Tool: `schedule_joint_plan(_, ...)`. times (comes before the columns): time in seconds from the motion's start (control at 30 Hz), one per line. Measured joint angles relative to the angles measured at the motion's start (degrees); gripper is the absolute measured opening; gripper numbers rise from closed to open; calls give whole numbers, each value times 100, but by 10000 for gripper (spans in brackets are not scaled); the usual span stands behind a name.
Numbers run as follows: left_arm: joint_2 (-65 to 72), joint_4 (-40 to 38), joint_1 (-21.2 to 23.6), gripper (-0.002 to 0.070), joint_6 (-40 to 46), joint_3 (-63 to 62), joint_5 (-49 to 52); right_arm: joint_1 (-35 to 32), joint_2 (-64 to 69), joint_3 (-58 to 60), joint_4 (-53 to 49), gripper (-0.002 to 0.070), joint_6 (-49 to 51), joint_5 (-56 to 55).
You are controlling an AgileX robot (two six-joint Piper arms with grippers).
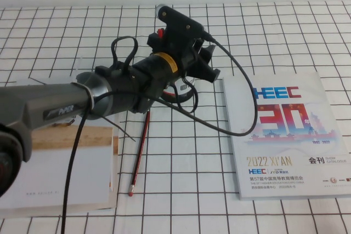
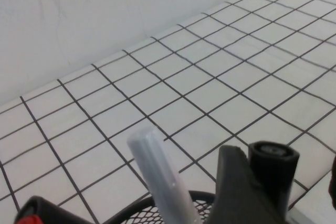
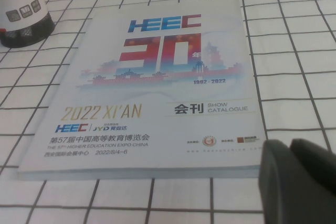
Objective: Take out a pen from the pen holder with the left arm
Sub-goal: 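Take a marker out of the pen holder and lay it on the table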
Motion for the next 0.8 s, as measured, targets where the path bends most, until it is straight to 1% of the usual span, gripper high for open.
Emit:
schedule_joint_plan(0.37,124,0,46,328,12,-164,49,0,0,0,0,-15,0,0)
schedule_joint_plan(0.53,201,0,46,328,12,-404,245,0,0,0,0,-15,0,0)
schedule_joint_plan(0.8,206,0,46,328,12,-437,363,0,0,0,0,-15,0,0)
